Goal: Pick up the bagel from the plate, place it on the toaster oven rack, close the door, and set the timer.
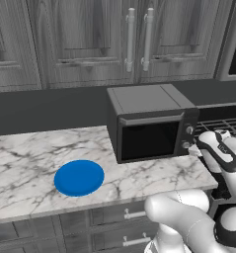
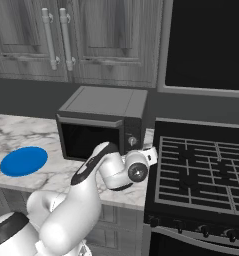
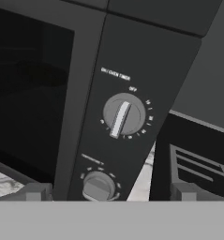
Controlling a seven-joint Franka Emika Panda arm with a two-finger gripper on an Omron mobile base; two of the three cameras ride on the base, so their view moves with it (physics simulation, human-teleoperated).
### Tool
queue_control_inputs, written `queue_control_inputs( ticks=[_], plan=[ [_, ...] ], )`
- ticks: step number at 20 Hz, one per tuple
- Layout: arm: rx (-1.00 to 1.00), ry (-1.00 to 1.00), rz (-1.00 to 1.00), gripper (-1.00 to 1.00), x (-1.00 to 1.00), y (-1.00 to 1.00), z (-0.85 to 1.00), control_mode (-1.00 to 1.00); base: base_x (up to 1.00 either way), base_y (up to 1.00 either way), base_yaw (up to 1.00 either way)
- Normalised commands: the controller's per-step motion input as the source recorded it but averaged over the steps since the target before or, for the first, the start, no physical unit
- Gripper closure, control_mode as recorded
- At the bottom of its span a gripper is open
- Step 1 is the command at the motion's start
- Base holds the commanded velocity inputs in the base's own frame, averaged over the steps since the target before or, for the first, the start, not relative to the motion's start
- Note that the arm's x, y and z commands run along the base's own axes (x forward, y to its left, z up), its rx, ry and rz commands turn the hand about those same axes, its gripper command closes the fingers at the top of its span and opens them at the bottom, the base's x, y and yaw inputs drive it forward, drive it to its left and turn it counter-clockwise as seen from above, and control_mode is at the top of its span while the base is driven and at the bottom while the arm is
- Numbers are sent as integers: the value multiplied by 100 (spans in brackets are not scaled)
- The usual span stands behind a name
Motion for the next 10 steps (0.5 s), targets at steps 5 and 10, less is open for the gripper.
queue_control_inputs(
  ticks=[5, 10],
  plan=[
    [0, 0, 0, -100, 0, 0, 0, -100, 0, 0, 0],
    [0, 0, -3, -100, 0, 0, 0, -100, 0, 0, 0]
  ],
)
